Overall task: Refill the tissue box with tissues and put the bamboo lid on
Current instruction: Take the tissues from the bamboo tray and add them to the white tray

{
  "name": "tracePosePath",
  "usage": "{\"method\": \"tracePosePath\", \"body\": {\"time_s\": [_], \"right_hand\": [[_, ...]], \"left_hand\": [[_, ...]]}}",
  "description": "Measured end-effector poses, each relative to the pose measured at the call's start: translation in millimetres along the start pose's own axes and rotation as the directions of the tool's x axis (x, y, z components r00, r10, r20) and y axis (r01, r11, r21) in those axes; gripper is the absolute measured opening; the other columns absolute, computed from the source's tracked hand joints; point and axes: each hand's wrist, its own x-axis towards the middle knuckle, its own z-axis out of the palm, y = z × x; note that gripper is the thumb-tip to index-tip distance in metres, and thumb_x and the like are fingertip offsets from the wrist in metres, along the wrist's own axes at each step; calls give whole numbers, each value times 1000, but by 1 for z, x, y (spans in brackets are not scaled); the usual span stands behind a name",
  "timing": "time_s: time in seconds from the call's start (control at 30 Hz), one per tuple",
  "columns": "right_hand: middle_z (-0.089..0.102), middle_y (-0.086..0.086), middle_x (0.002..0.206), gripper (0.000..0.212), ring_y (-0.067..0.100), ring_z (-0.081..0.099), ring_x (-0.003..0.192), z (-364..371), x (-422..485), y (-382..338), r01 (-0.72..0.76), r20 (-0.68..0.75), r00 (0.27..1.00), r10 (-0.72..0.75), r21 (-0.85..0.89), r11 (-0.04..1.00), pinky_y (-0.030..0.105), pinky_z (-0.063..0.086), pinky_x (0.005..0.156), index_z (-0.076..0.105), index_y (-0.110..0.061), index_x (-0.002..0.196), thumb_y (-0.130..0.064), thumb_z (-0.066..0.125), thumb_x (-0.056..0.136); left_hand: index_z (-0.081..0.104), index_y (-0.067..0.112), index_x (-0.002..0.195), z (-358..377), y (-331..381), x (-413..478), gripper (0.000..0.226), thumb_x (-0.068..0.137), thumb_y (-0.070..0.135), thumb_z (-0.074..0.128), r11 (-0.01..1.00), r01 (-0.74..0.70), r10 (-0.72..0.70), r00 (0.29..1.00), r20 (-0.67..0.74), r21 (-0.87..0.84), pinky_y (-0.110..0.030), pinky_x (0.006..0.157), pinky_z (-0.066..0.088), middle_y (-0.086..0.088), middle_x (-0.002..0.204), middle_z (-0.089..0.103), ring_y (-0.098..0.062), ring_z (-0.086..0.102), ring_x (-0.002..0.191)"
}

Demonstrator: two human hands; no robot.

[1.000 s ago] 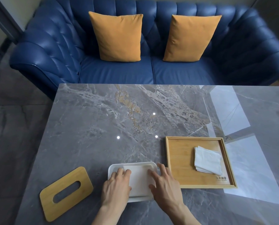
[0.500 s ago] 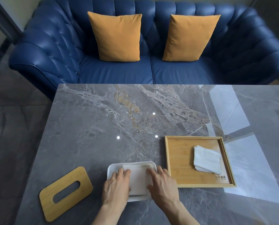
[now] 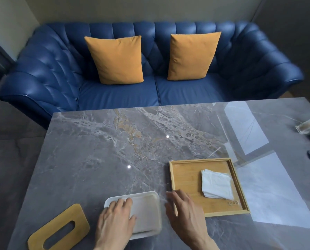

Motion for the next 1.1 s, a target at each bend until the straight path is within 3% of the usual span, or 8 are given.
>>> {"method": "tracePosePath", "body": {"time_s": [0.1,0.2,0.3,0.37,0.6,0.83,1.03,1.1], "right_hand": [[59,-16,99,21,12,61,88,-19,-4,43,-158,-74,984,160,37,987,30,48,56,59,-39,108,-46,59,88],[62,-12,102,21,12,64,85,-44,-5,106,-361,-134,916,378,131,923,34,51,60,60,-36,106,-44,63,88],[62,-8,115,28,17,66,92,-58,0,151,-509,-87,843,531,187,840,38,54,71,62,-32,113,-42,63,87],[63,-3,120,34,21,65,98,-61,1,163,-569,-31,807,589,222,792,40,53,79,63,-28,117,-41,64,86],[61,3,128,47,23,59,114,-62,19,200,-658,107,752,651,200,726,36,47,87,58,-20,129,-42,61,88],[72,-2,102,40,22,65,100,-52,35,216,-651,135,756,640,252,716,35,50,81,65,-22,118,-42,62,84],[73,-3,92,29,22,67,93,-48,41,220,-647,104,754,648,290,705,34,52,76,69,-26,104,-44,62,82],[74,-4,90,26,22,67,92,-47,43,223,-644,104,756,646,295,706,34,51,76,69,-28,102,-44,63,82]], "left_hand": [[64,31,83,-9,26,10,35,58,47,82,998,-35,33,999,-43,-60,-33,55,53,11,74,65,-16,67,70],[56,38,95,-20,82,32,21,80,52,59,958,-30,16,999,-51,-286,-27,68,46,21,90,63,-6,63,90],[54,40,94,-19,122,51,20,81,55,56,877,4,0,1000,9,-481,-27,73,49,27,87,62,0,61,85],[55,40,92,-12,134,61,18,80,52,58,864,12,3,1000,29,-503,-29,74,53,27,83,64,2,61,80],[57,36,103,3,198,93,19,86,45,56,878,76,-7,989,147,-473,-26,77,50,19,103,63,-3,59,90],[53,31,118,33,242,121,33,88,43,56,864,233,-113,954,279,-446,-31,88,50,14,119,62,-11,60,107],[58,30,95,48,260,131,15,89,44,55,831,380,-261,911,318,-406,-36,78,53,10,99,67,-19,62,91],[59,27,82,50,262,131,19,89,45,55,828,409,-310,904,294,-384,-36,74,53,7,90,68,-22,63,85]]}}
